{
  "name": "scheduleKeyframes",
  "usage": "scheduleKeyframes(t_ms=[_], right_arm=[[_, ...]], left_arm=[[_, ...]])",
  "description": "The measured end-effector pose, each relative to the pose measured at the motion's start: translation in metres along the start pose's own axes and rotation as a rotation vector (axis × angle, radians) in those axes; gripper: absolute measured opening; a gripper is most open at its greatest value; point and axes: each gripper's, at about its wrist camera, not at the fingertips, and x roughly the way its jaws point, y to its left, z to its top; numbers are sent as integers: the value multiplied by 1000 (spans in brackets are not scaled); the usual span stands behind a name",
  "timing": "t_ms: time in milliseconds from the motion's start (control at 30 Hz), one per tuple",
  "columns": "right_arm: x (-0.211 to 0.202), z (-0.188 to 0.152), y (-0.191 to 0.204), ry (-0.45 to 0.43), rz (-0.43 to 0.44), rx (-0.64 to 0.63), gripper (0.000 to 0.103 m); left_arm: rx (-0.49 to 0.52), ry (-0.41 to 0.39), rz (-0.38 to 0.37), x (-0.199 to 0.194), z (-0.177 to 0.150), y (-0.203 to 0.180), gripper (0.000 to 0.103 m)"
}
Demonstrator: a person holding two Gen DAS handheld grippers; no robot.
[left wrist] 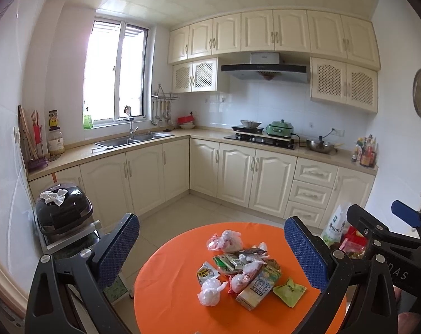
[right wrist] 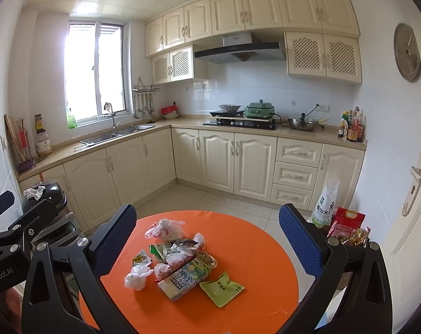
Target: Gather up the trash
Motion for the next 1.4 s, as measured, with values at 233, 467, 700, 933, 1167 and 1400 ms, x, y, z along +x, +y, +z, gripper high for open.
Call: scheduleKeyframes(t_ms=[233, 467, 700, 933, 1167, 1400], right_arm=[[17, -3, 0, 33, -3, -9, 103], [46, -16, -4, 101, -4, -4, 103], [75, -36, -8, 161, -13, -23, 103], [128, -87, -22, 333, -36, -25, 103], [169, -129, -35, 456, -51, -18, 103], [206, -168, -46, 580, -52, -20, 103]], left_arm=[[4, 52, 1, 24, -6, 1, 102], [3, 133, 8, 58, -14, 3, 102], [2, 204, 34, 95, -24, 10, 102], [13, 332, 66, 143, -51, 22, 102], [42, 440, 74, 187, -74, 23, 102], [62, 520, 78, 229, -100, 29, 102]])
